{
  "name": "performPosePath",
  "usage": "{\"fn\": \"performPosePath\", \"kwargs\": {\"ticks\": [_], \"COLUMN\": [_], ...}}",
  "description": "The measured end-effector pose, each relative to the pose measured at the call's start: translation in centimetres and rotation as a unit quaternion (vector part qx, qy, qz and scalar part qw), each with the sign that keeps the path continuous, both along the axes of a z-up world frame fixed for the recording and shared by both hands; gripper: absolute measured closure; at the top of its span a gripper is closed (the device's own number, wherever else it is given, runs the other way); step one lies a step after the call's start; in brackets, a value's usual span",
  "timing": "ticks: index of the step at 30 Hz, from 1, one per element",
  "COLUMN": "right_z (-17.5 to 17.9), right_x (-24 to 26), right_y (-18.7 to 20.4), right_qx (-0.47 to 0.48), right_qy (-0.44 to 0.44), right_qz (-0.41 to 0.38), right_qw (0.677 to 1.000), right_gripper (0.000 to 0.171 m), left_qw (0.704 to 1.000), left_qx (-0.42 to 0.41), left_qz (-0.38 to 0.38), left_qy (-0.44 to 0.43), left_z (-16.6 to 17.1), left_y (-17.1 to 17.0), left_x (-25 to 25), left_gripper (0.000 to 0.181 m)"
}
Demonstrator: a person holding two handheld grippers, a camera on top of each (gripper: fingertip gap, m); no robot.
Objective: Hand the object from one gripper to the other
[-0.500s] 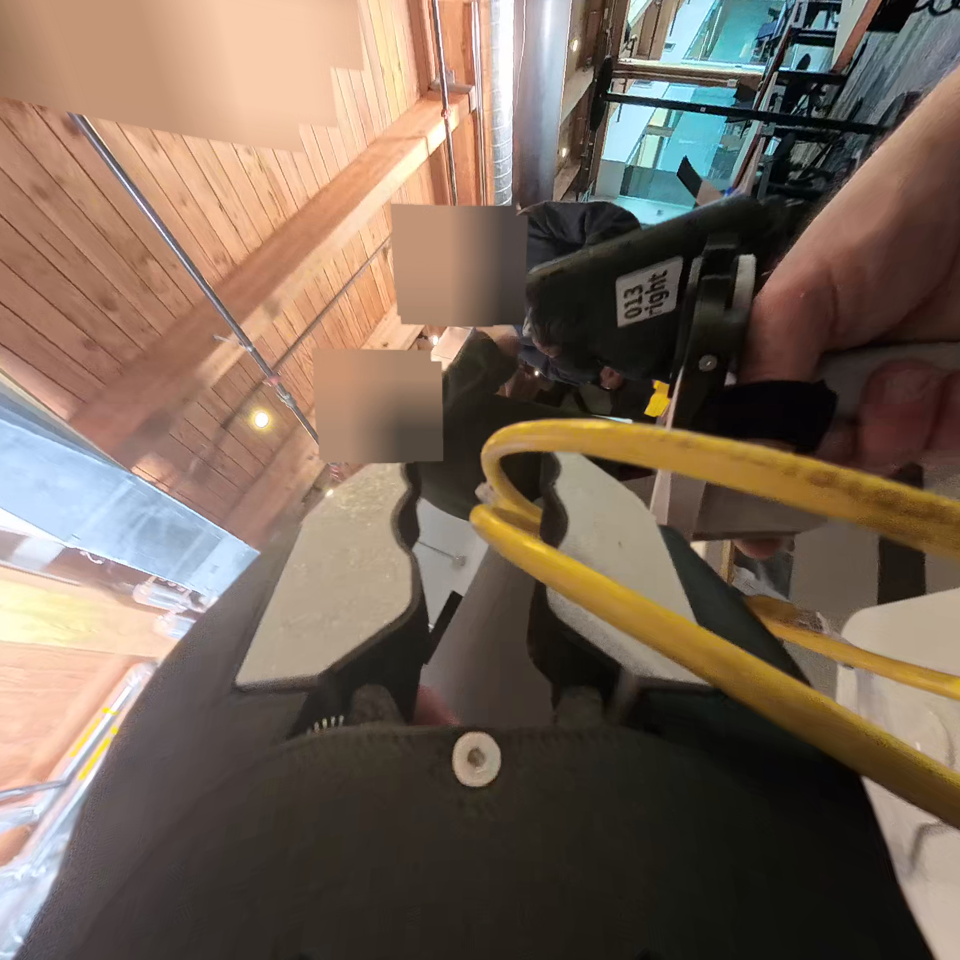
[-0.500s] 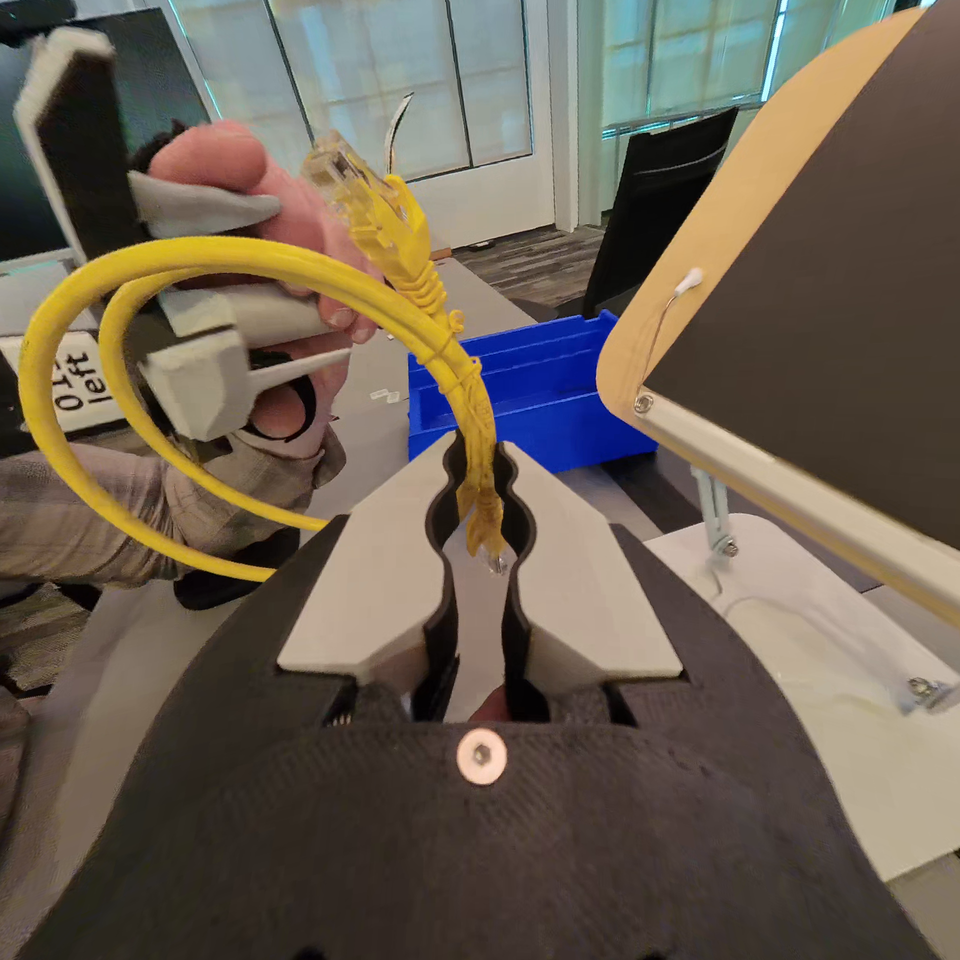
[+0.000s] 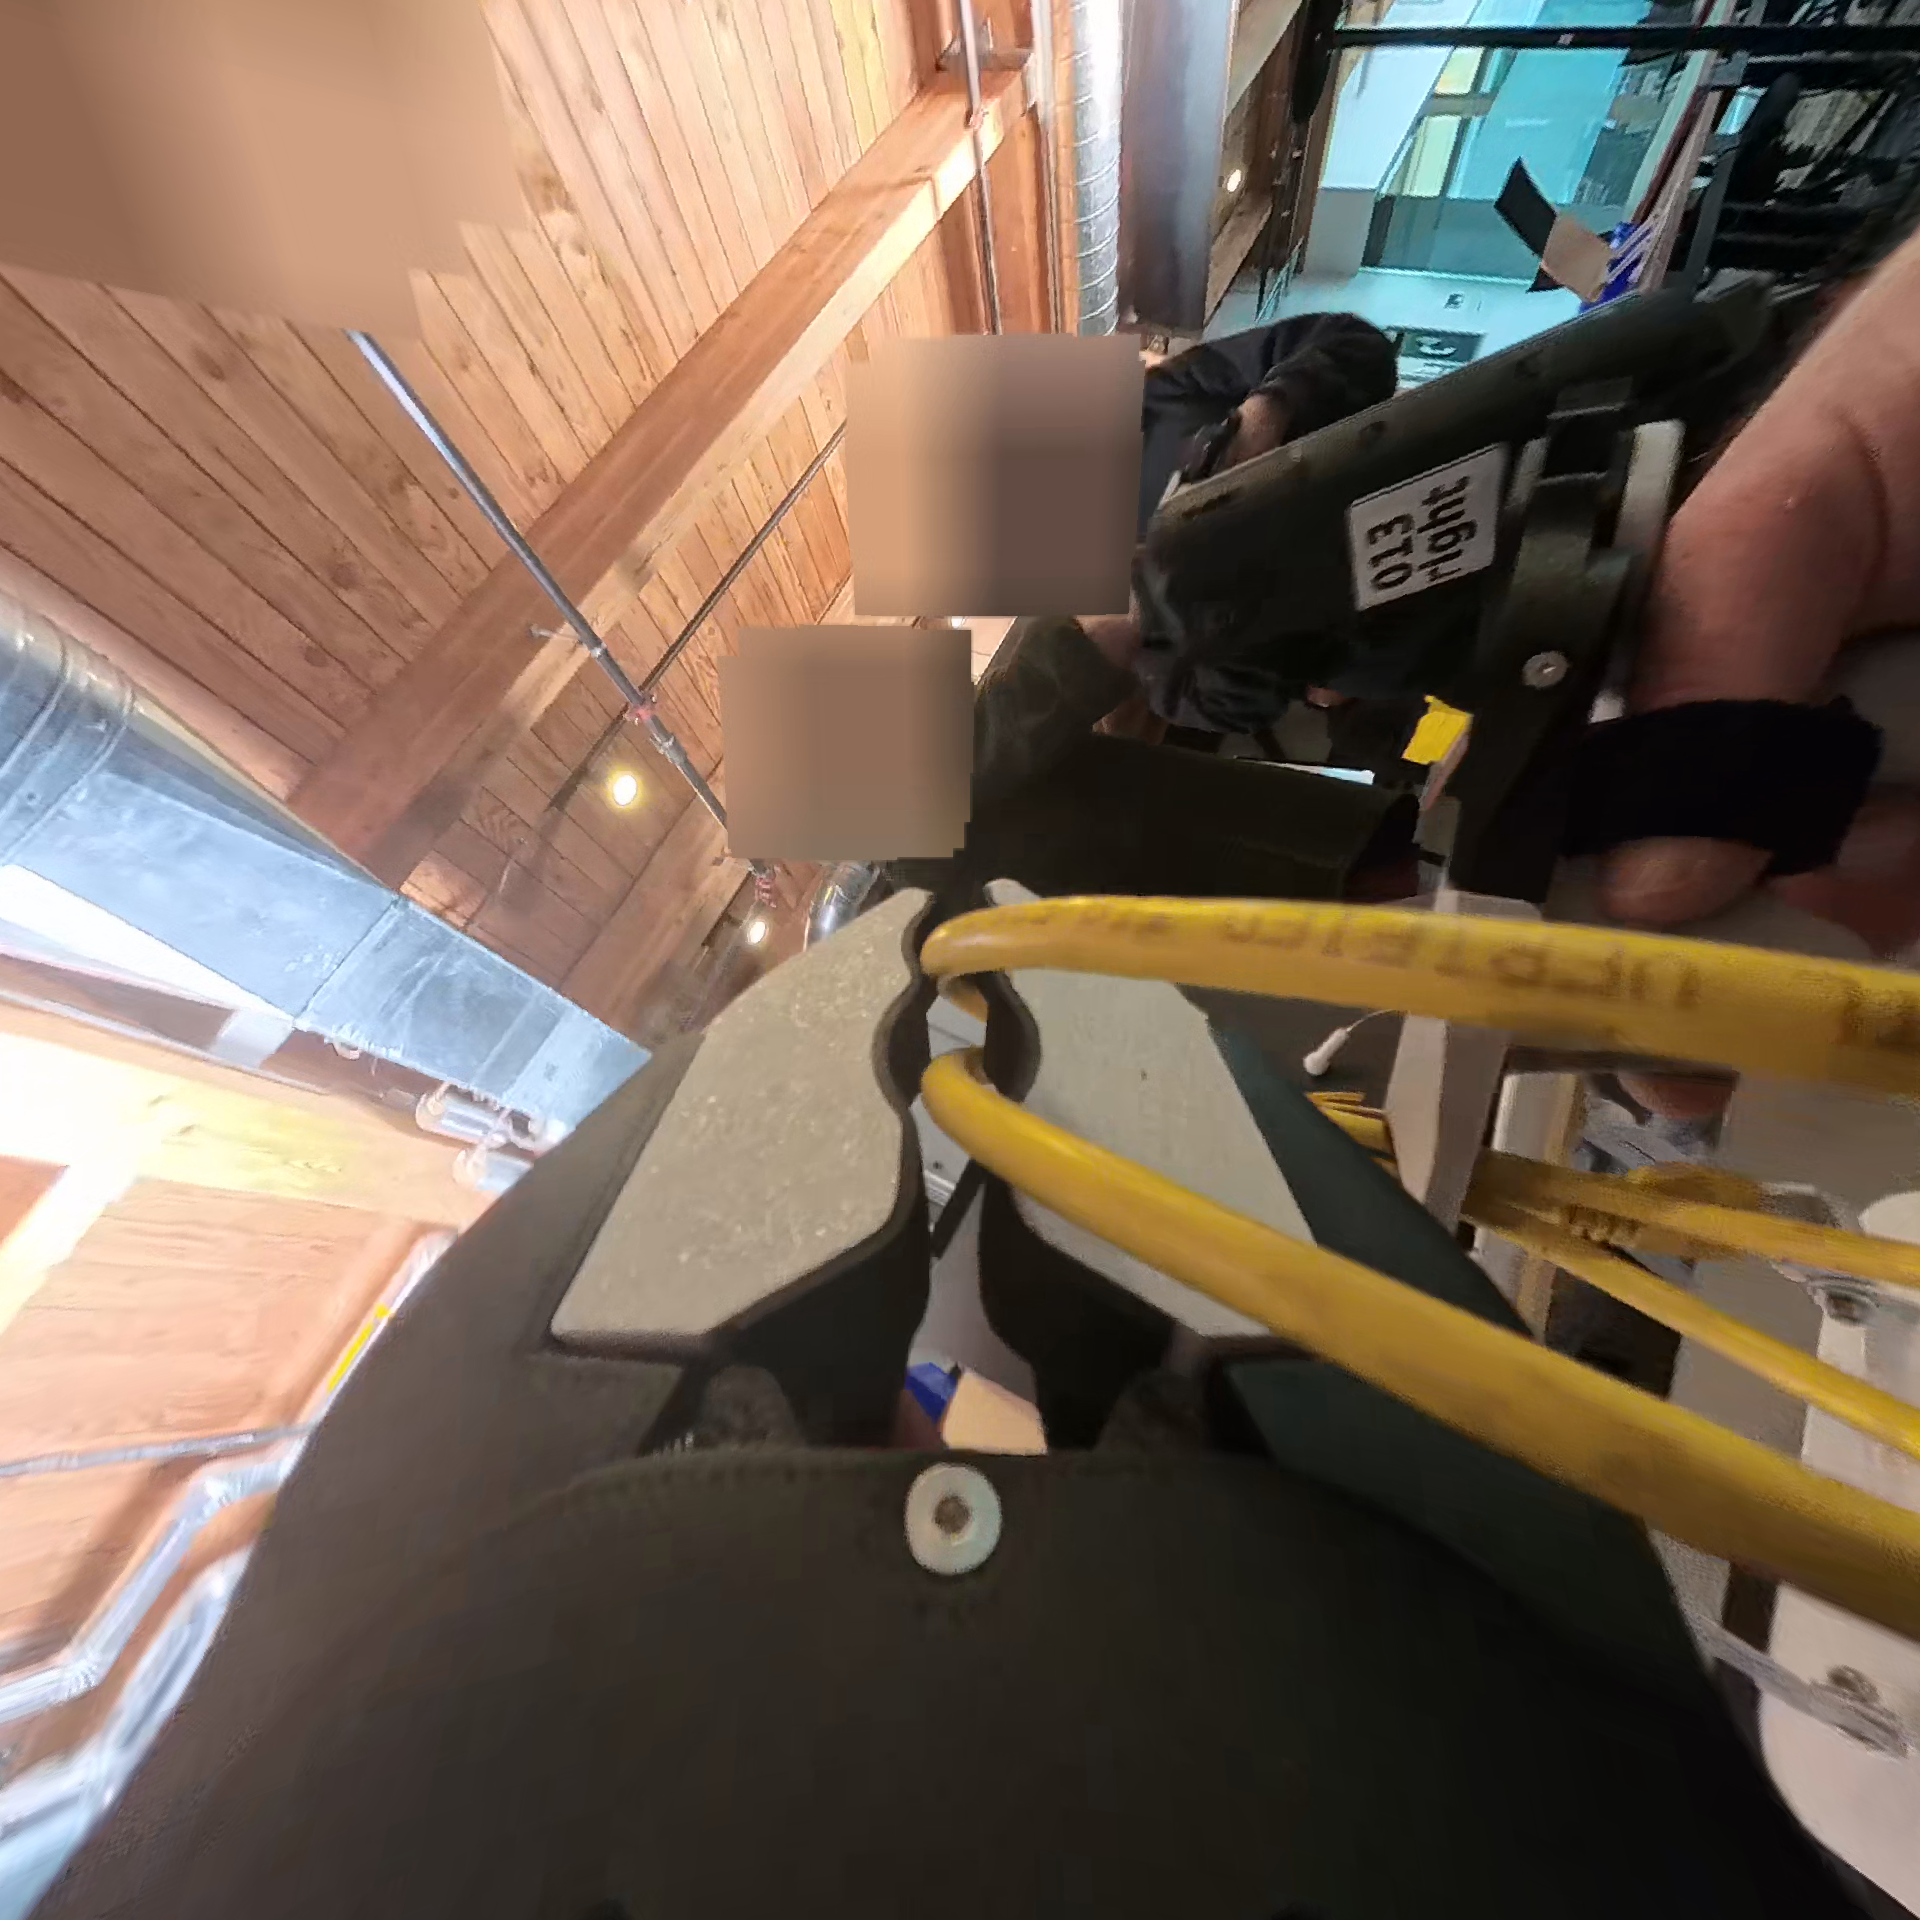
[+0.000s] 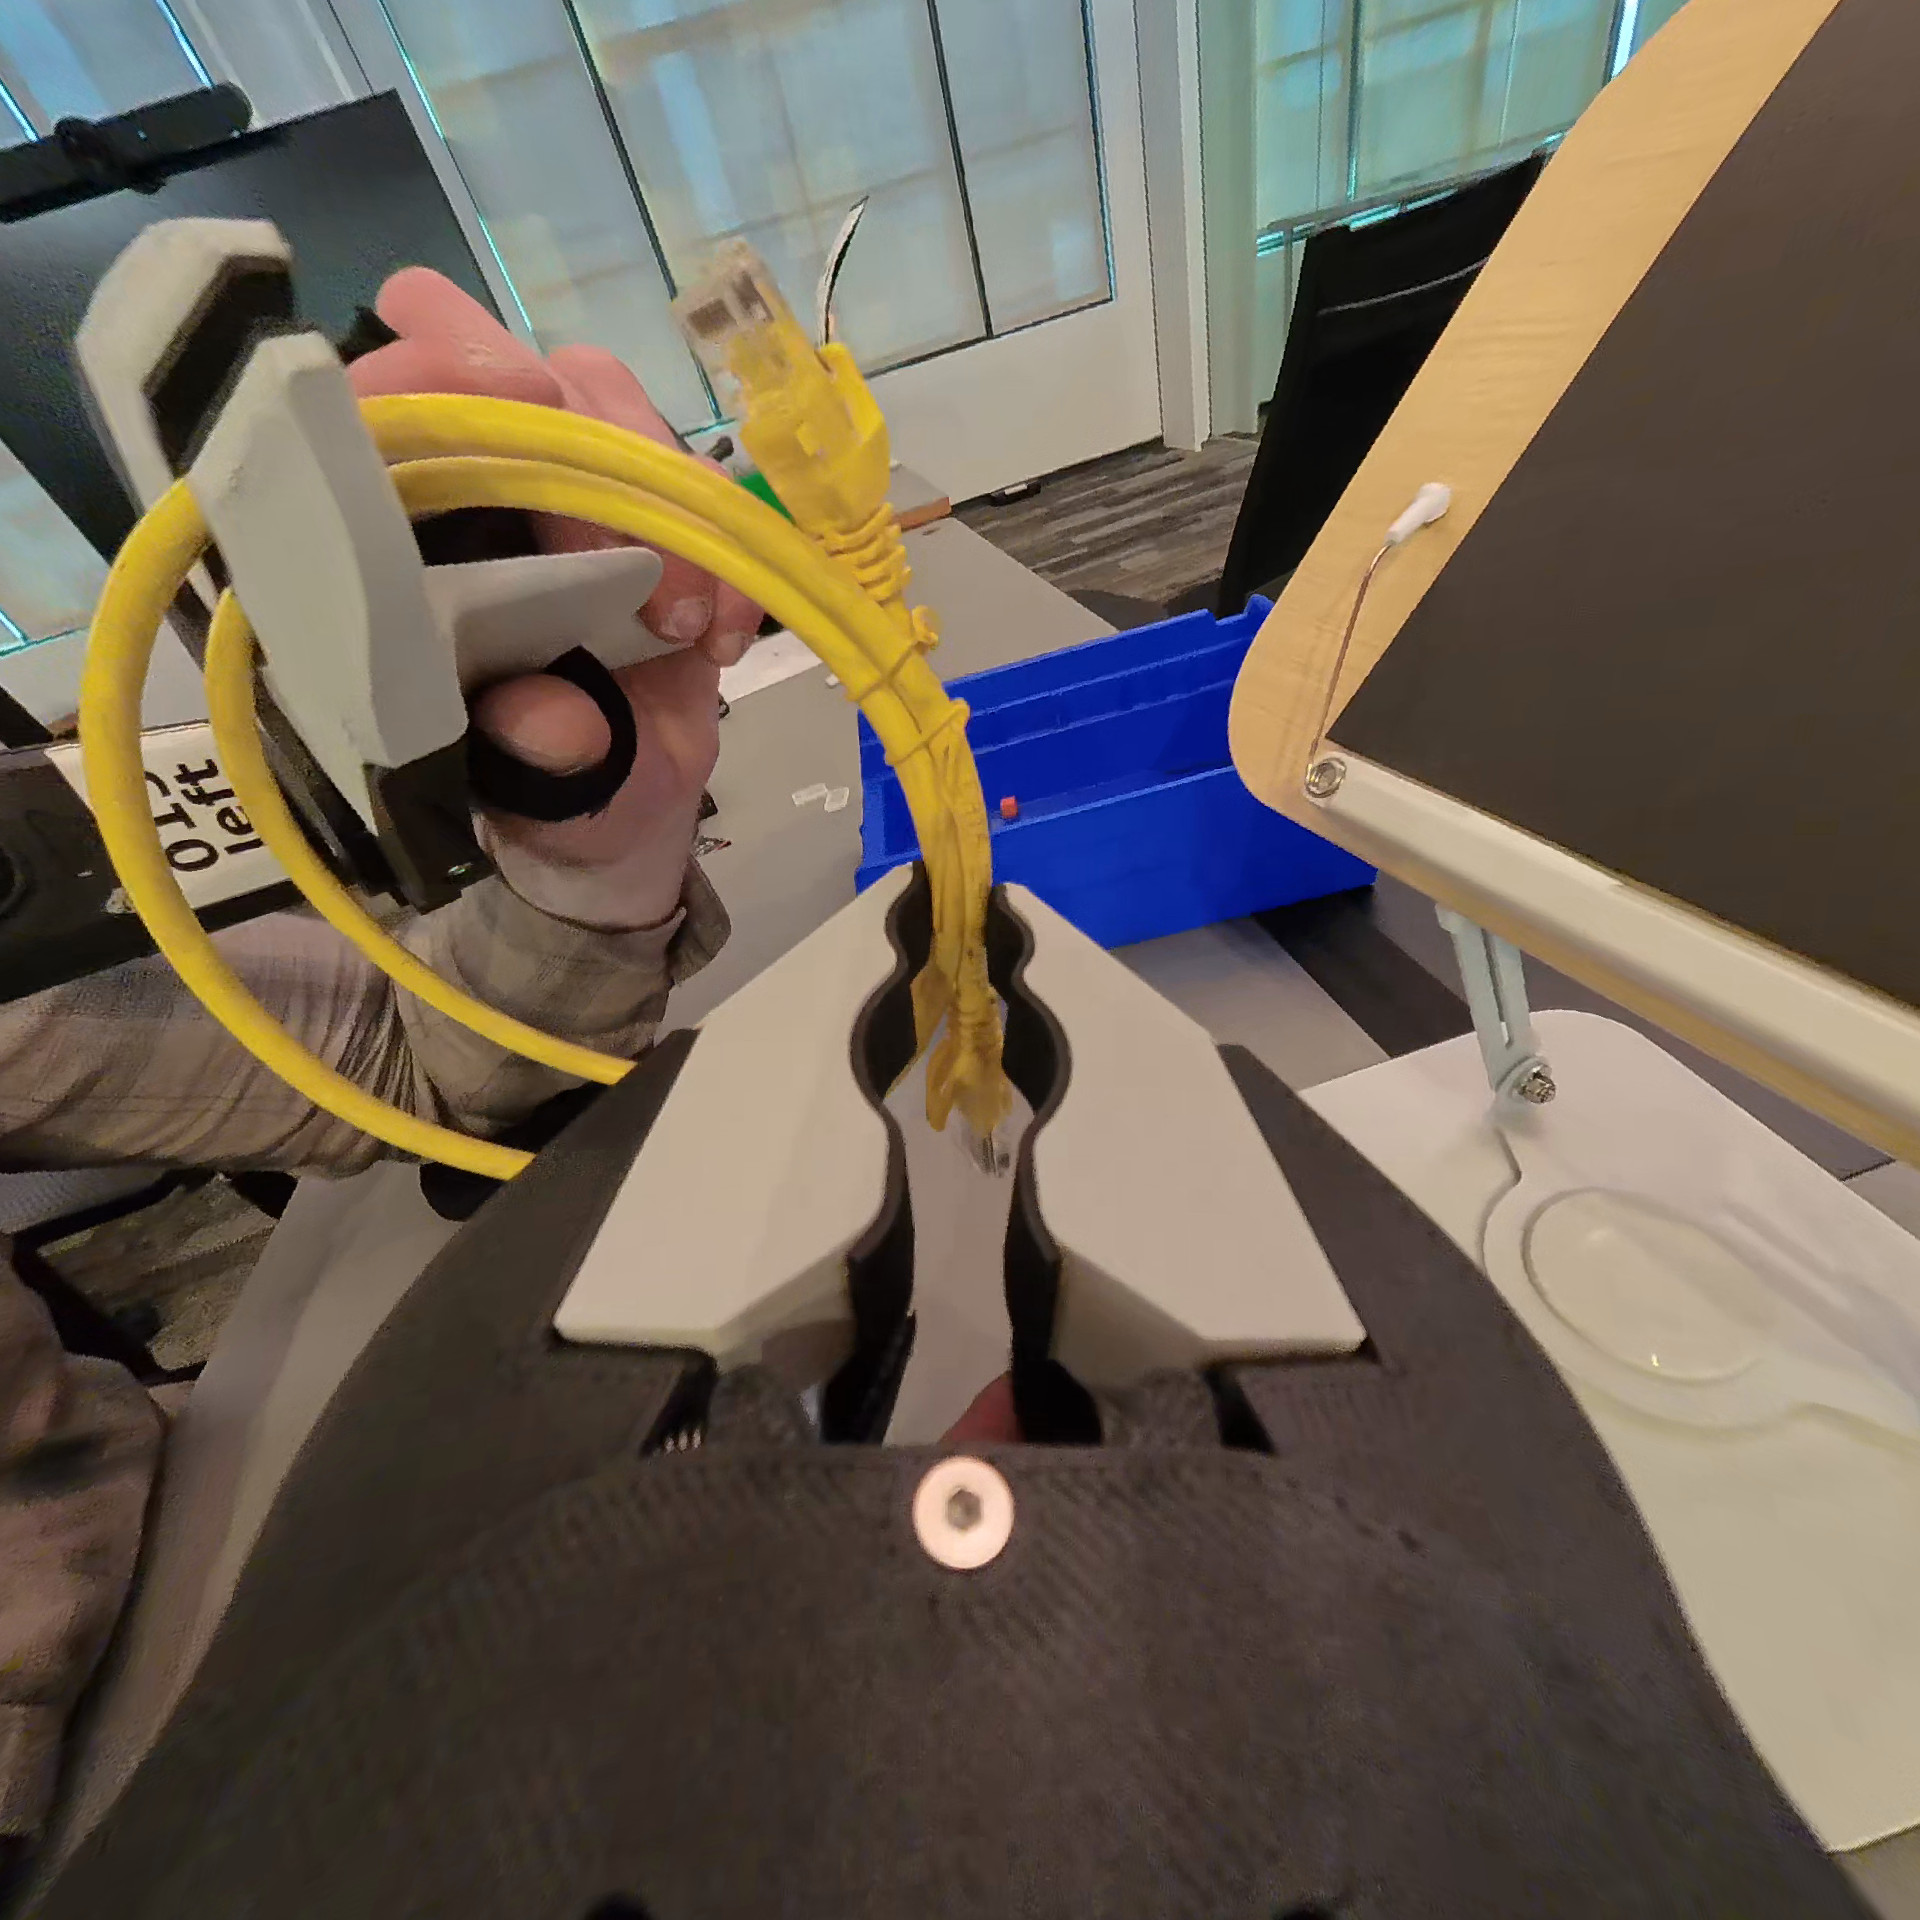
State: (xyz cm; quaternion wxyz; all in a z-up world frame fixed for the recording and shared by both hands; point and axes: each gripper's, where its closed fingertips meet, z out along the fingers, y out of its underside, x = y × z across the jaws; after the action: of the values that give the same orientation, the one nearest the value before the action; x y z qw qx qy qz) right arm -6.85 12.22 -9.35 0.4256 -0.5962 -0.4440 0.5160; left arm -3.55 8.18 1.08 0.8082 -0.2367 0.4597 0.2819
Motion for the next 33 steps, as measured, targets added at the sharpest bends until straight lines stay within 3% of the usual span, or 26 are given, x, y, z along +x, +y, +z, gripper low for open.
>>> {"fn": "performPosePath", "kwargs": {"ticks": [5,9,11,16,20,23,27,33], "right_z": [0.2,0.0,0.4,4.8,6.5,5.3,4.0,3.5], "right_x": [-0.3,-0.2,0.5,2.1,1.0,-1.2,-3.0,-3.8], "right_y": [-0.4,-0.2,0.4,-1.1,-4.7,-7.3,-8.8,-9.2], "right_qx": [0.019,0.100,0.176,0.416,0.612,0.686,0.726,0.750], "right_qy": [0.000,-0.028,-0.049,-0.036,-0.070,-0.105,-0.125,-0.140], "right_qz": [0.001,-0.022,-0.052,-0.105,-0.116,-0.084,-0.061,-0.062], "right_qw": [1.000,0.994,0.982,0.903,0.780,0.715,0.674,0.643], "right_gripper": [0.160,0.129,0.122,0.123,0.123,0.118,0.119,0.144], "left_qw": [0.998,0.993,0.987,0.967,0.938,0.912,0.883,0.852], "left_qx": [-0.046,-0.096,-0.134,-0.236,-0.337,-0.406,-0.466,-0.522], "left_qz": [0.001,0.017,0.028,0.019,0.014,0.003,-0.022,-0.027], "left_qy": [-0.035,-0.073,-0.082,-0.097,-0.078,-0.059,-0.049,-0.027], "left_z": [0.6,1.0,0.8,-0.4,-3.0,-5.3,-7.2,-9.5], "left_y": [0.7,2.1,3.0,4.6,5.6,5.9,5.8,5.6], "left_x": [-1.0,-2.5,-3.3,-4.3,-3.9,-2.9,-1.9,-1.0], "left_gripper": [0.177,0.177,0.177,0.177,0.177,0.177,0.178,0.178]}}
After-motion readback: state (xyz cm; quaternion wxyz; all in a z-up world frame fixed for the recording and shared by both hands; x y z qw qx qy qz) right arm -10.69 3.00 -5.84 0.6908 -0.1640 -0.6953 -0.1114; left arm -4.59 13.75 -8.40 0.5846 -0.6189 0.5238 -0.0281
